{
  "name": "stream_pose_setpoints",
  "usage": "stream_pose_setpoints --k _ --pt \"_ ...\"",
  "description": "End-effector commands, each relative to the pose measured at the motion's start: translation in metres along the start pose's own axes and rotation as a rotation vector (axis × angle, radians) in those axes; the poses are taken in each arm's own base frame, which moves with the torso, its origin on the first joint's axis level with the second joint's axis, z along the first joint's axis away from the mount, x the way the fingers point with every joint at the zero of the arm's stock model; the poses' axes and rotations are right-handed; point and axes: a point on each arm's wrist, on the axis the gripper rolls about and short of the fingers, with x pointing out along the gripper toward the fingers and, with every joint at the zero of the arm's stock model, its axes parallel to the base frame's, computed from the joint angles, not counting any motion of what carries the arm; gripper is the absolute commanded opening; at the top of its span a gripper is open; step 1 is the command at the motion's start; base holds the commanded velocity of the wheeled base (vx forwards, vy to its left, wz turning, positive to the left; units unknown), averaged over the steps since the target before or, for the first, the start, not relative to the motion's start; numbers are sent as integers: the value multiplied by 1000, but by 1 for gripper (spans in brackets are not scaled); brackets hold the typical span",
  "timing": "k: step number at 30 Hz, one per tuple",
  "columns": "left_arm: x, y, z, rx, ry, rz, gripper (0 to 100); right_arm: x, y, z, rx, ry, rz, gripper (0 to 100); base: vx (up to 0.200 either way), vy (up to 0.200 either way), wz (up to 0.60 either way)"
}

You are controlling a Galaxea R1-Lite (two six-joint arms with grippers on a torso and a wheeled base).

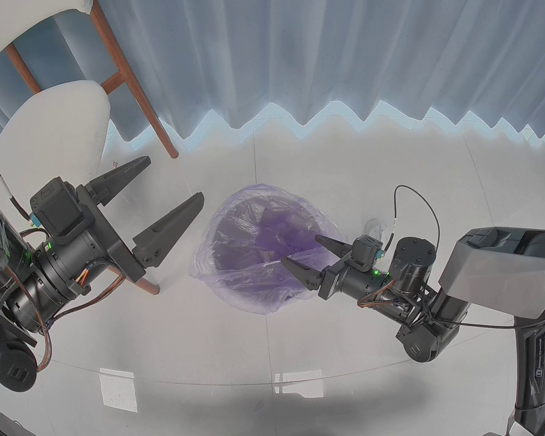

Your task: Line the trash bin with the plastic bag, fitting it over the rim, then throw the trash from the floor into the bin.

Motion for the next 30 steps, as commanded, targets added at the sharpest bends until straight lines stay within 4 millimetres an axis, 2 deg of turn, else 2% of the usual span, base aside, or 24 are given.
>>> stream_pose_setpoints --k 1,12,13,15,19,23,25,28,30 --pt "1 -1 -1 -1 1 -6 100 0 -1 -4 -11 0 11 100 0 0 0" --pt "2 -6 0 -9 -3 -25 100 -4 3 -21 -53 64 56 100 0 0 0" --pt "2 -7 0 -9 -4 -27 100 -4 4 -25 -57 77 57 0 0 0 0" --pt "2 -7 0 -9 -4 -27 100 -4 5 -32 -69 92 55 0 0 0 0" --pt "2 -6 -1 -10 -1 -25 100 -5 7 -34 -78 98 43 0 0 0 0" --pt "2 -6 -1 -10 -1 -25 100 -11 21 -30 -65 110 43 0 0 0 0" --pt "2 -6 -1 -10 -1 -25 100 -17 28 -27 -57 121 43 0 0 0 0" --pt "2 -6 -1 -10 -1 -25 100 -28 49 -27 -49 157 85 0 0 0 0" --pt "2 -7 -1 -10 -1 -28 100 -38 62 -35 -31 212 104 0 0 0 0"
